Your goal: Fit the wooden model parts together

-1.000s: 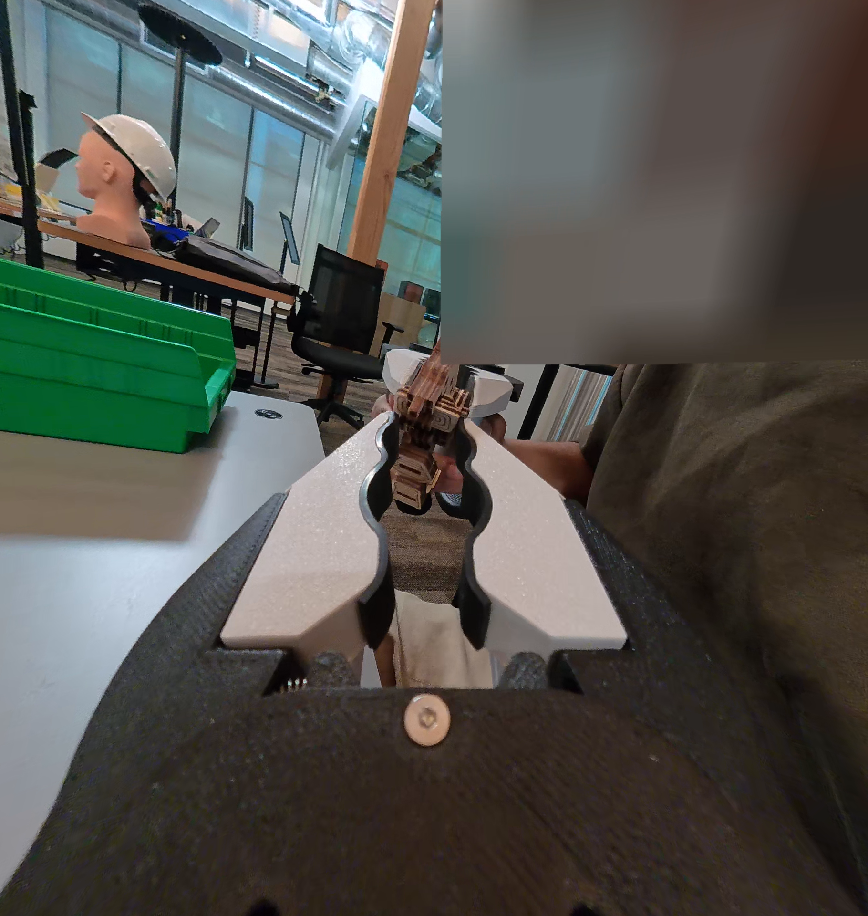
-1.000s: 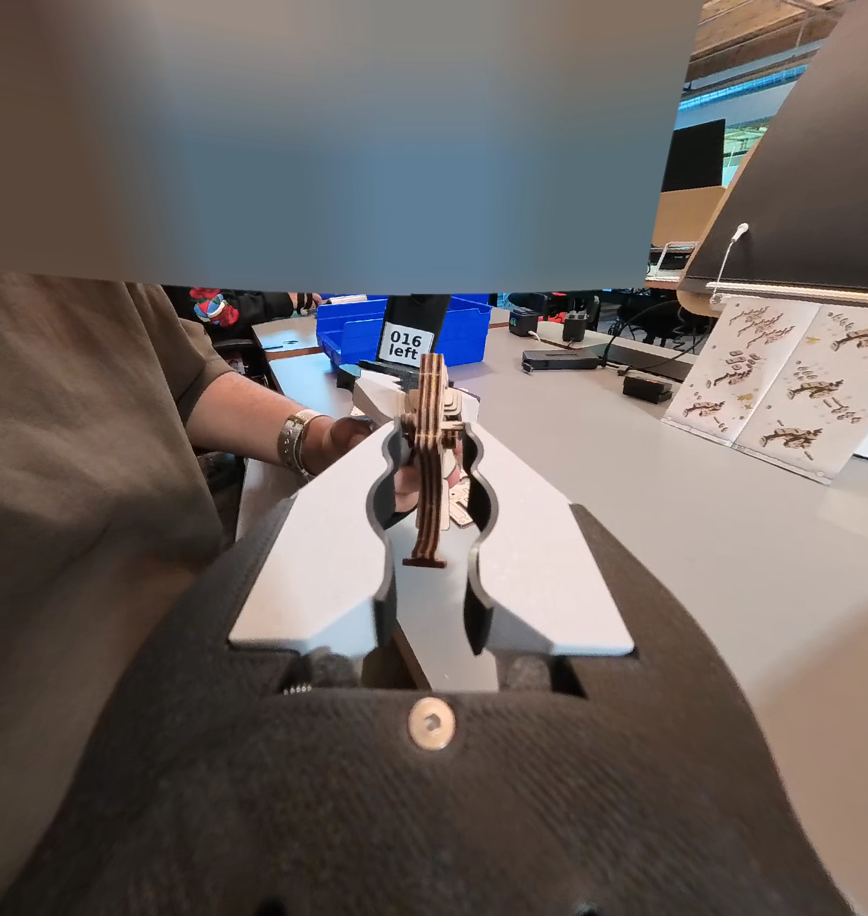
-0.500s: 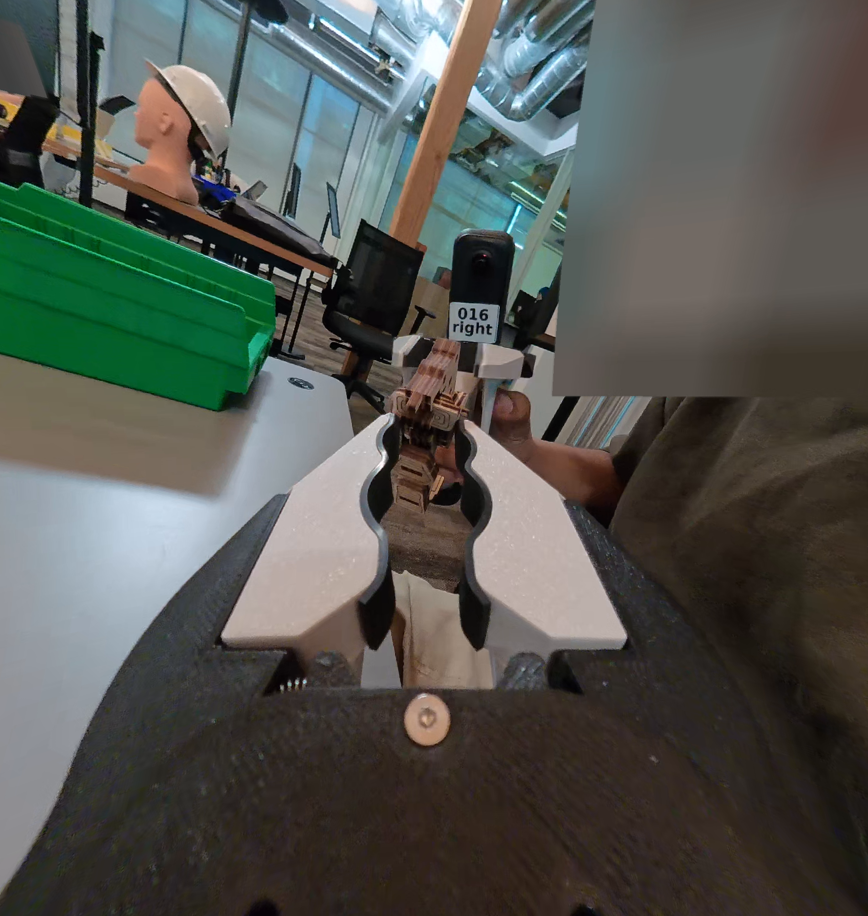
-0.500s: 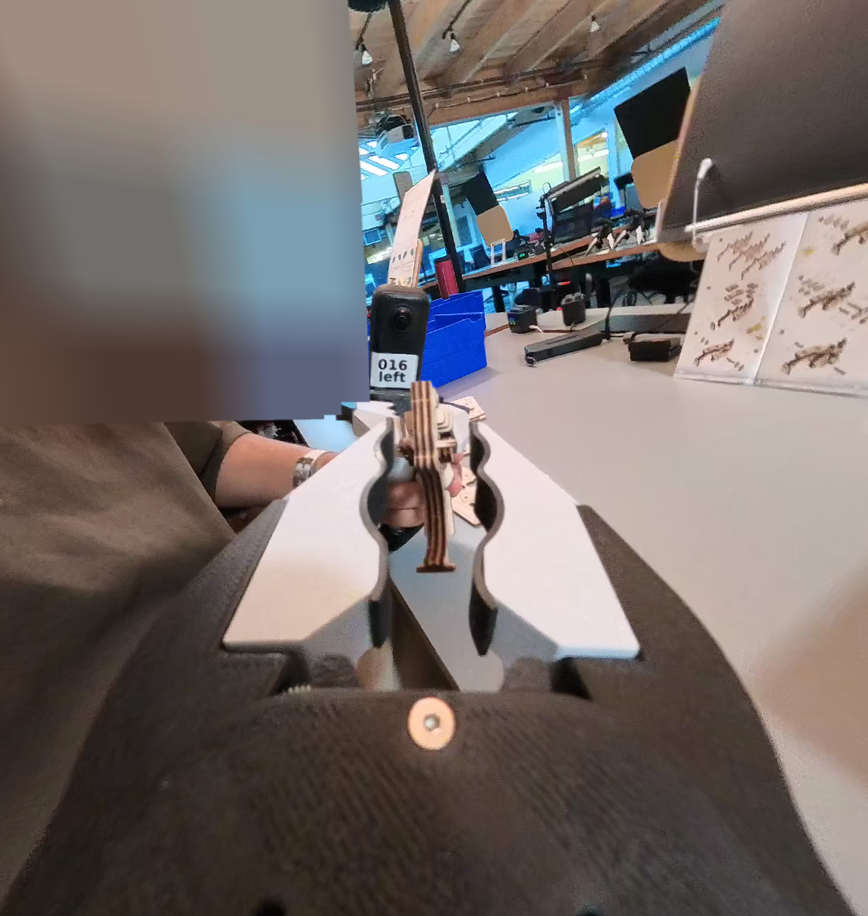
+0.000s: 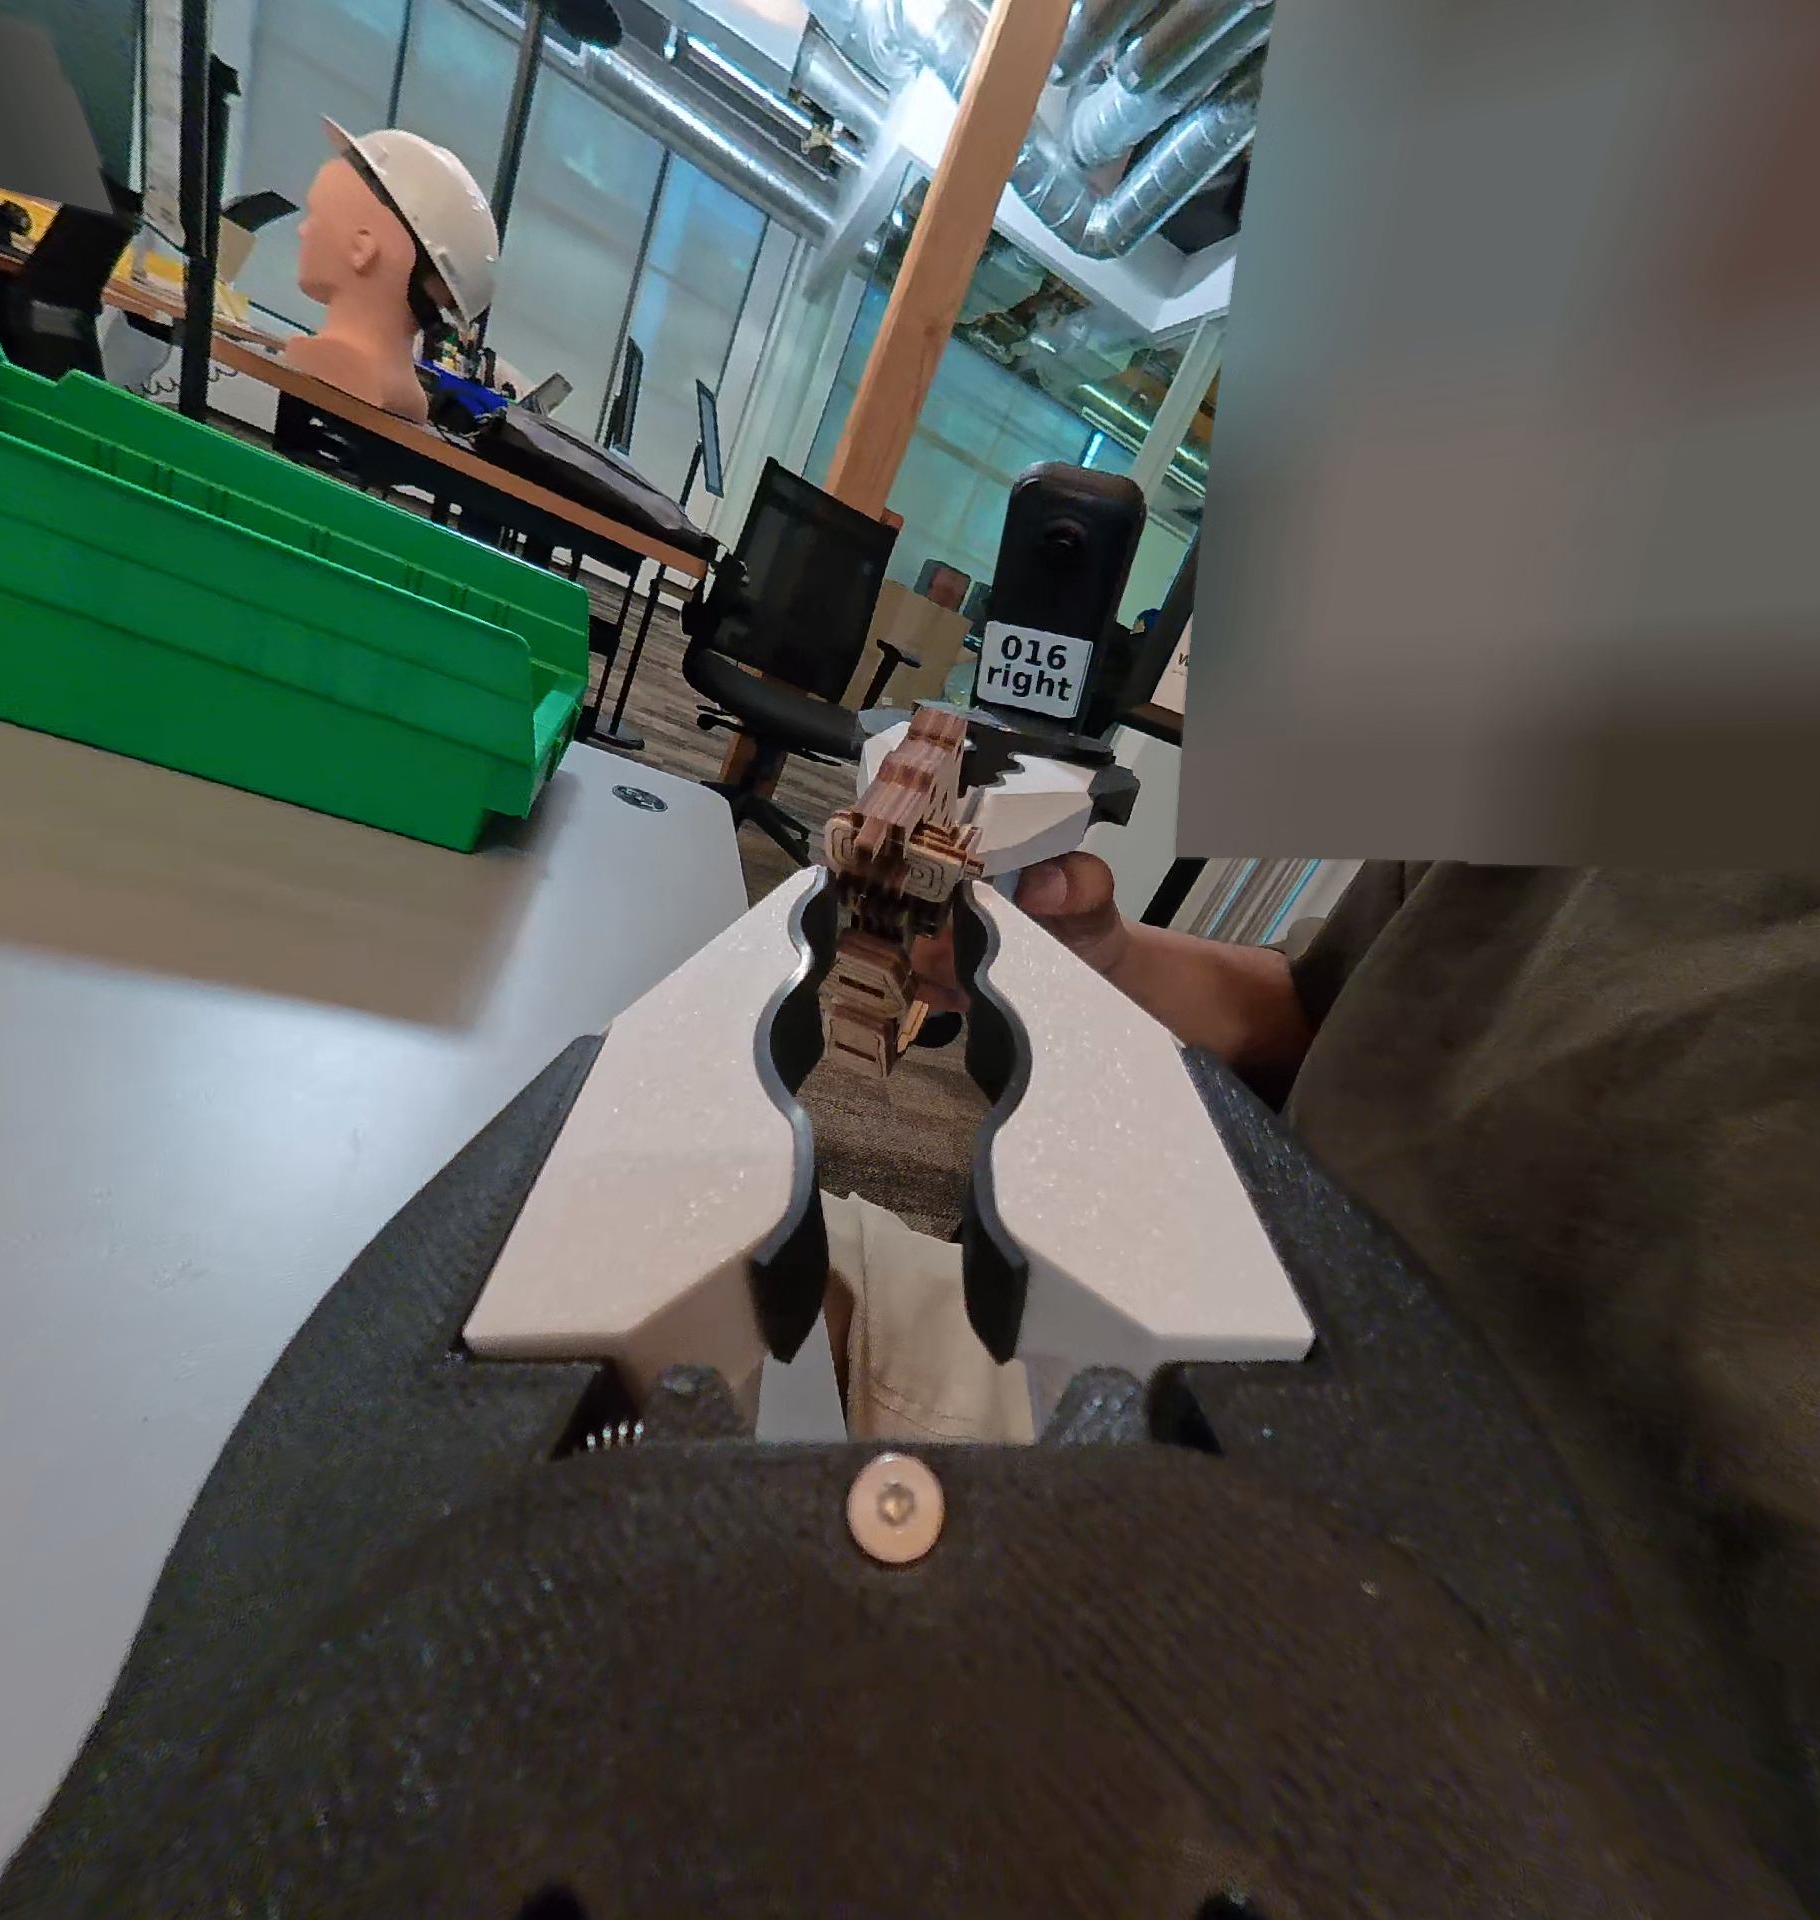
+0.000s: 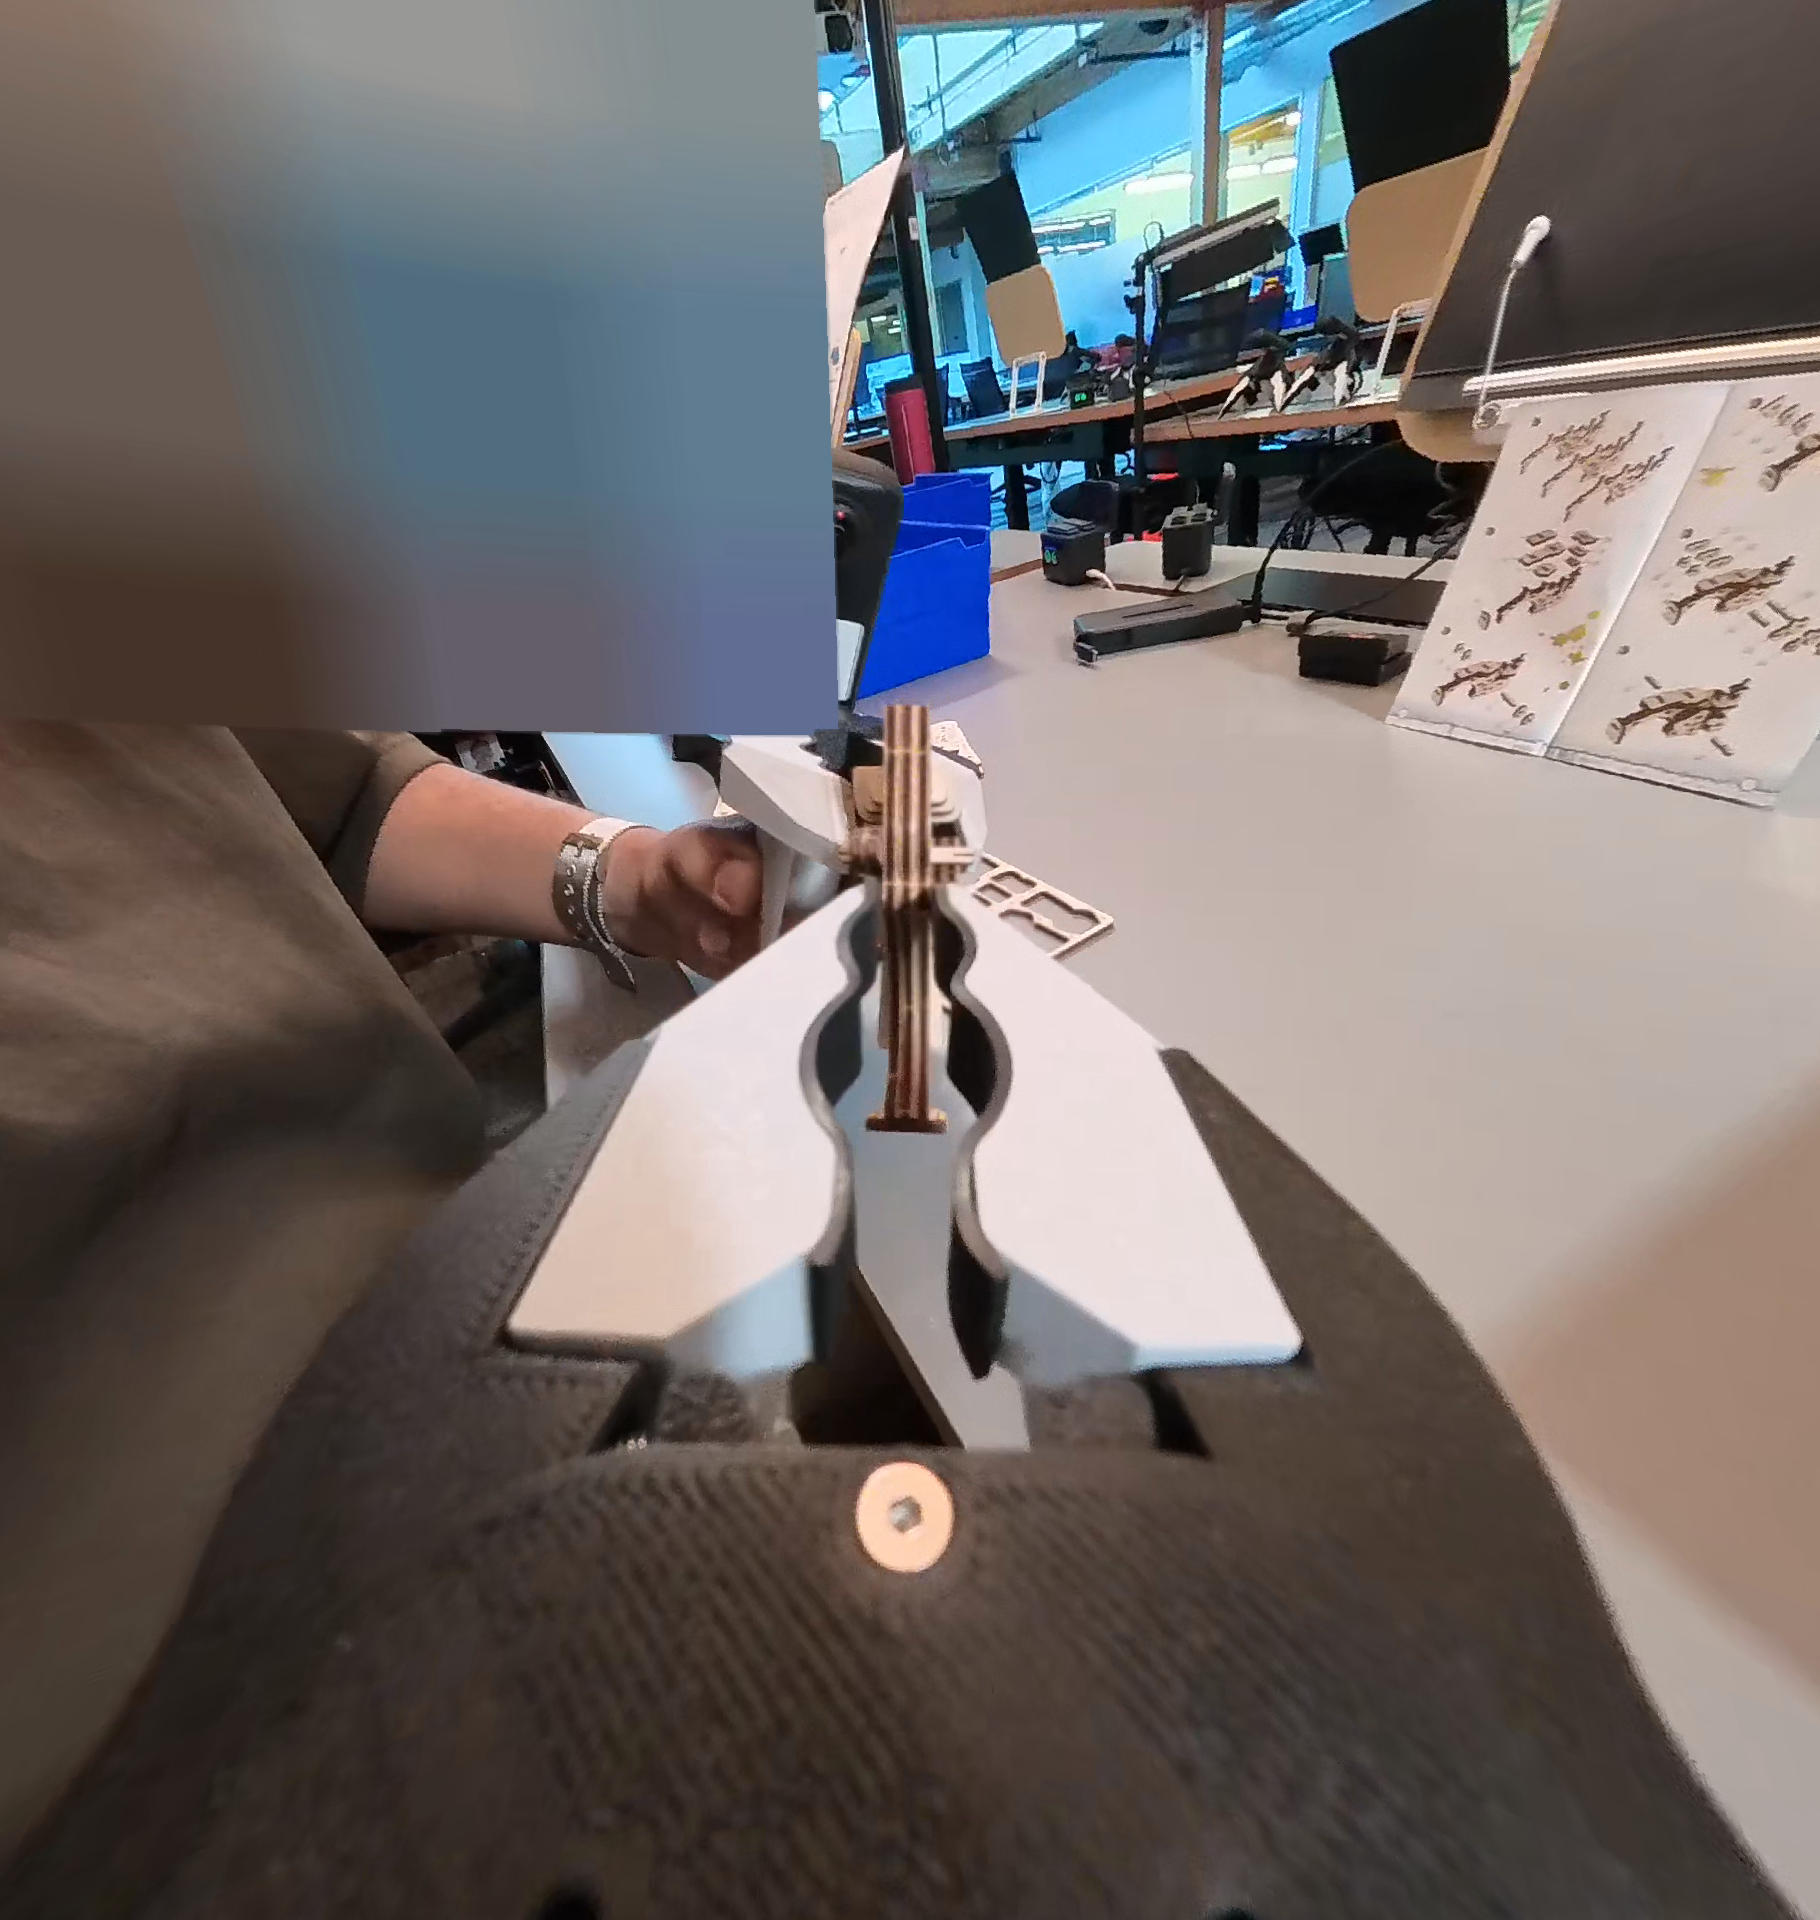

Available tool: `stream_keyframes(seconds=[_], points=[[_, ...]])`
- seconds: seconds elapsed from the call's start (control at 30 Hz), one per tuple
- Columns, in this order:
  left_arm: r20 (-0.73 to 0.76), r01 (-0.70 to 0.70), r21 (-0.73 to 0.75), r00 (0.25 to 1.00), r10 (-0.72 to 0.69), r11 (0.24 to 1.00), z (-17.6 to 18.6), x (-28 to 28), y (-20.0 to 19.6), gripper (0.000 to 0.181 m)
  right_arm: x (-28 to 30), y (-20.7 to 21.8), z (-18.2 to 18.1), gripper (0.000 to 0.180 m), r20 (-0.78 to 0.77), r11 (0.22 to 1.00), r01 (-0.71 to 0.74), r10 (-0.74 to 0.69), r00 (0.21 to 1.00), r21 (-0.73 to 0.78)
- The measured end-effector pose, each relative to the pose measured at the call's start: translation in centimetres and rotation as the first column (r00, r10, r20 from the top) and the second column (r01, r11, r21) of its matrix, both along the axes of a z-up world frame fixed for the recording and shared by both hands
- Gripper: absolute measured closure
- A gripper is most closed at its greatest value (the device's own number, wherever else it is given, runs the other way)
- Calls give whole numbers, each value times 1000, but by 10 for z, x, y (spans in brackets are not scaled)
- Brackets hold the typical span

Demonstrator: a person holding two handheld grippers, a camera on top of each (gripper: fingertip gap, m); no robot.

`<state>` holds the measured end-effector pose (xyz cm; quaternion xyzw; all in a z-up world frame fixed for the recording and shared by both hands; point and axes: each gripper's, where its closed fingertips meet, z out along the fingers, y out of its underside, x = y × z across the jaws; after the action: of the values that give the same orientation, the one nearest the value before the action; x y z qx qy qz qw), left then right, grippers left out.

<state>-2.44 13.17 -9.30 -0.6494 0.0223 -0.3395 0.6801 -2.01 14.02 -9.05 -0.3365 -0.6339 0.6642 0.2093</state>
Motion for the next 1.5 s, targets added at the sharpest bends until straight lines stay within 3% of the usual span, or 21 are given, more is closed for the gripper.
stream_keyframes(seconds=[0.43, 0.6, 0.73, 0.97, 1.23, 1.43, 1.5], points=[[8, 1, -28, 1000, -1, 1000, -2, 0, 1, 161, -3, -3, -5, 173, 23, 1000, 3, -4, 1000, 23], [76, -10, -39, 997, 13, 999, 0, -4, 3, 141, -8, 5, -1, 173, 63, 994, 21, -14, 998, -107], [112, 1, -87, 994, 8, 996, -6, -3, 6, 139, -10, 18, 11, 173, 78, 951, 25, -1, 997, -307], [165, 36, -92, 986, -21, 995, -3, 4, 7, 143, -7, 17, 21, 173, 67, 907, -9, 41, 997, -421], [216, 74, -57, 975, -60, 996, 5, 3, 2, 169, -7, 12, 23, 173, 64, 897, -21, 54, 997, -441], [214, 70, -69, 975, -53, 995, 5, 2, 2, 170, -8, 14, 21, 173, 75, 890, -16, 57, 996, -456], [220, 62, -80, 975, -43, 995, 6, 0, 3, 170, -10, 16, 21, 164, 82, 882, -15, 60, 995, -472]])
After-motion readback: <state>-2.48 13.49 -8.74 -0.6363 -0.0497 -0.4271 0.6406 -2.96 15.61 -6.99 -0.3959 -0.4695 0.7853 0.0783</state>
